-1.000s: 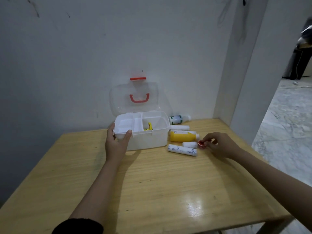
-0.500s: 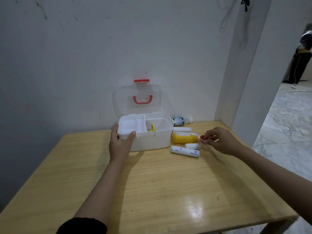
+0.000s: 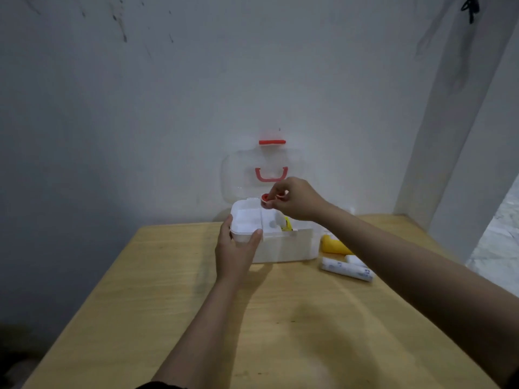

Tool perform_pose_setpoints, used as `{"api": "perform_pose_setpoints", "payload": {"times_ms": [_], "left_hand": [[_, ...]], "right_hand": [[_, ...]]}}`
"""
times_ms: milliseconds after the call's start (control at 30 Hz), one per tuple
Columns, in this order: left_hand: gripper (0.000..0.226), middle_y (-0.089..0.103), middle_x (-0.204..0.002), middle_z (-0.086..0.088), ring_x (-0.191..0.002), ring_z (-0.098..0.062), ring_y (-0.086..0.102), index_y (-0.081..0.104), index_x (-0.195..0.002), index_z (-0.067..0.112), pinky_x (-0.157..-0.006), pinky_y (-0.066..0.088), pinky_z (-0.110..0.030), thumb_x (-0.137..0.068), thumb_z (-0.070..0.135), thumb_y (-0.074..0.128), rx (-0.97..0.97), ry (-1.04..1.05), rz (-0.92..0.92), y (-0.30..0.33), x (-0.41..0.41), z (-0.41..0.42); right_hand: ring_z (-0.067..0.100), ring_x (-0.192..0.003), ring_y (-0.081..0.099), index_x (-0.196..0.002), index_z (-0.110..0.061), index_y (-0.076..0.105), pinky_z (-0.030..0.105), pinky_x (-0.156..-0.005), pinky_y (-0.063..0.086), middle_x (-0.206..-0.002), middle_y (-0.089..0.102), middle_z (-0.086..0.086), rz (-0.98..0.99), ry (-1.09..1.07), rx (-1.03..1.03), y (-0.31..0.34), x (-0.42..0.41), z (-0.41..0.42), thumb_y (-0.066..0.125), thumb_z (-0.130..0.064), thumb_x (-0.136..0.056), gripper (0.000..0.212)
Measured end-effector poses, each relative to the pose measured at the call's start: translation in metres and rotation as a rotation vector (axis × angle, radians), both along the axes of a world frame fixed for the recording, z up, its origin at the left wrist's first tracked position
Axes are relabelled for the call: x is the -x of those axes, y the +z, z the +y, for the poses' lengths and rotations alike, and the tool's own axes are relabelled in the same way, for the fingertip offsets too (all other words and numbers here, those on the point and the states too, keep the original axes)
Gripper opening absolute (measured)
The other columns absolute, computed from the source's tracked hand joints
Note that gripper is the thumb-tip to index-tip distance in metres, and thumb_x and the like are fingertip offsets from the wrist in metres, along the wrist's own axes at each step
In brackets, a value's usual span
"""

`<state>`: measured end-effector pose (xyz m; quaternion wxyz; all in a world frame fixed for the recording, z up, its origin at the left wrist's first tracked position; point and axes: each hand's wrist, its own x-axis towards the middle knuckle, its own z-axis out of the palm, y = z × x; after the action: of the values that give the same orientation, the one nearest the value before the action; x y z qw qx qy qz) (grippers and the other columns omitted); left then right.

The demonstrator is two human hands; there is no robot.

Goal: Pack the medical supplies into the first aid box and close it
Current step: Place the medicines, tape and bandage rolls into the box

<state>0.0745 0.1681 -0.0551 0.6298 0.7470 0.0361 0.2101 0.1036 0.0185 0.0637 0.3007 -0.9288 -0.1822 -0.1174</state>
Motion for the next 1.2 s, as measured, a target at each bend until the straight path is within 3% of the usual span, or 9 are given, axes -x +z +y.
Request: {"api": "perform_pose_setpoints", "payload": {"times_ms": [200, 433, 533, 700, 967, 1200], "left_hand": [[0.078, 0.054, -0.135, 0.005, -0.121, -0.014, 0.052, 0.044, -0.136, 0.025, -0.099, 0.048, -0.039, -0.069, 0.043, 0.078, 0.038, -0.017, 0.016, -0.002, -0.003, 0.004], [0.072, 0.057, -0.127, 0.006, -0.113, -0.013, 0.056, 0.045, -0.134, 0.026, -0.093, 0.051, -0.035, -0.072, 0.034, 0.078, 0.056, -0.026, -0.007, -0.002, -0.001, 0.003], [0.073, 0.057, -0.126, 0.007, -0.113, -0.013, 0.056, 0.044, -0.134, 0.027, -0.093, 0.052, -0.038, -0.071, 0.036, 0.078, 0.053, -0.017, -0.007, -0.002, -0.002, 0.003], [0.072, 0.054, -0.129, 0.006, -0.115, -0.014, 0.054, 0.043, -0.135, 0.027, -0.093, 0.053, -0.039, -0.073, 0.036, 0.077, 0.037, -0.016, -0.009, -0.002, 0.000, 0.001], [0.069, 0.053, -0.120, 0.013, -0.109, -0.009, 0.054, 0.045, -0.134, 0.027, -0.094, 0.051, -0.037, -0.073, 0.032, 0.077, 0.030, -0.006, -0.014, 0.000, 0.000, 0.000], [0.065, 0.054, -0.120, 0.012, -0.105, -0.007, 0.053, 0.046, -0.134, 0.023, -0.089, 0.049, -0.030, -0.076, 0.028, 0.075, 0.038, 0.011, -0.011, 0.002, 0.003, -0.002]], "right_hand": [[0.022, -0.086, 0.063, -0.091, -0.008, 0.072, 0.028, -0.068, 0.044, -0.094, 0.072, 0.010, 0.088, 0.045, 0.134, -0.014, -0.042, 0.045, 0.072, -0.028, -0.078, 0.024], [0.023, -0.090, 0.066, -0.096, -0.007, 0.073, 0.033, -0.082, 0.052, -0.098, 0.074, 0.011, 0.141, 0.073, 0.162, -0.026, -0.055, 0.053, 0.068, -0.020, -0.080, 0.021], [0.016, -0.087, 0.063, -0.099, -0.010, 0.074, 0.030, -0.086, 0.052, -0.103, 0.073, 0.008, 0.125, 0.081, 0.138, -0.027, -0.055, 0.045, 0.068, -0.018, -0.080, 0.021], [0.008, -0.084, 0.056, -0.103, -0.011, 0.072, 0.021, -0.076, 0.042, -0.112, 0.070, 0.006, 0.050, 0.068, 0.094, -0.020, -0.046, 0.020, 0.065, -0.017, -0.085, 0.021], [0.012, -0.080, 0.059, -0.094, -0.016, 0.074, 0.023, -0.075, 0.042, -0.102, 0.073, 0.005, 0.063, -0.092, 0.110, -0.027, -0.031, -0.066, 0.068, -0.020, -0.081, 0.015], [0.016, -0.078, 0.063, -0.092, -0.014, 0.072, 0.024, -0.070, 0.045, -0.095, 0.072, 0.005, 0.069, -0.248, -0.016, -0.053, -0.001, -0.148, 0.071, -0.020, -0.079, 0.015]]}}
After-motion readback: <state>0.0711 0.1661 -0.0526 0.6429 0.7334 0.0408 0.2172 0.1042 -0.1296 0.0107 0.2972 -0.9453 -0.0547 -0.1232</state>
